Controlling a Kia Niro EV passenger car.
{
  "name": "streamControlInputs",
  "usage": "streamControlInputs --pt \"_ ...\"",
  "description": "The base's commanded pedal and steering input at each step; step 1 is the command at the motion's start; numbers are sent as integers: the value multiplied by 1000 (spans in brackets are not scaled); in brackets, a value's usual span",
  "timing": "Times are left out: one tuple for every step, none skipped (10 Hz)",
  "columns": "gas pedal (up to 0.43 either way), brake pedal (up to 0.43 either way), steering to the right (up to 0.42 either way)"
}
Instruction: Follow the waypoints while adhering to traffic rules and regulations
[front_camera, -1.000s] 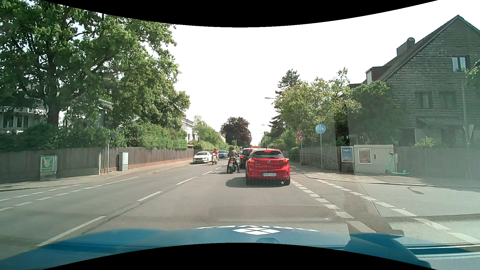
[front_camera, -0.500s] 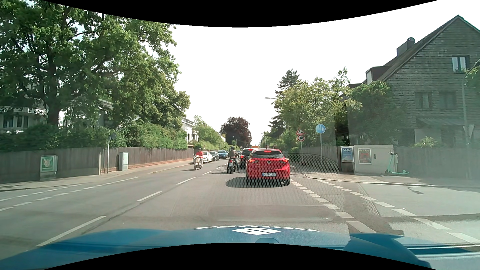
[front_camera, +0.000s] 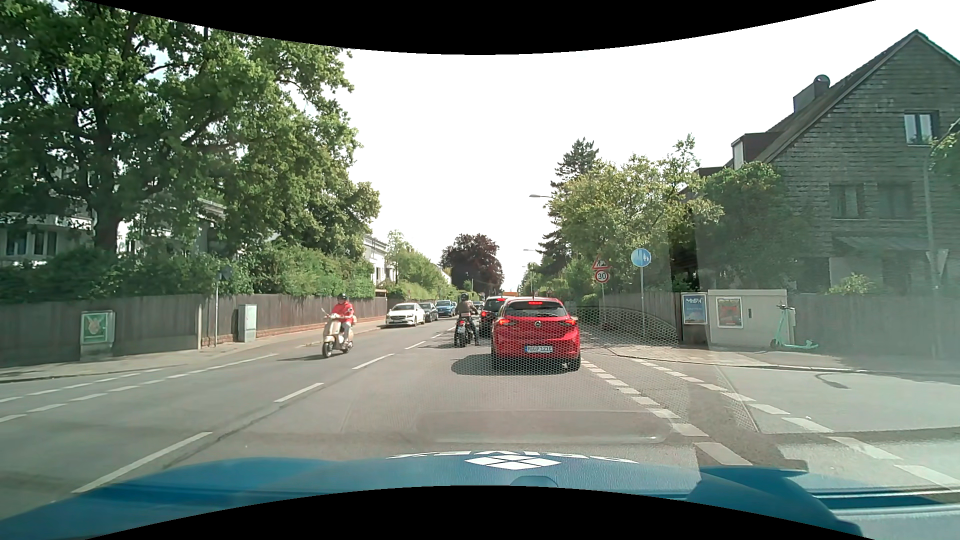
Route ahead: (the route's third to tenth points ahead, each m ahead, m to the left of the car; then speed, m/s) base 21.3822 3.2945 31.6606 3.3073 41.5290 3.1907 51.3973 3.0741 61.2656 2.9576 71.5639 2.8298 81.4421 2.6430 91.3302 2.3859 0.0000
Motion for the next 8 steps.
streamControlInputs --pt "0 287 -1" --pt "0 311 -1" --pt "0 335 0" --pt "0 354 0" --pt "0 378 0" --pt "0 402 -1" --pt "0 409 -1" --pt "0 421 0"
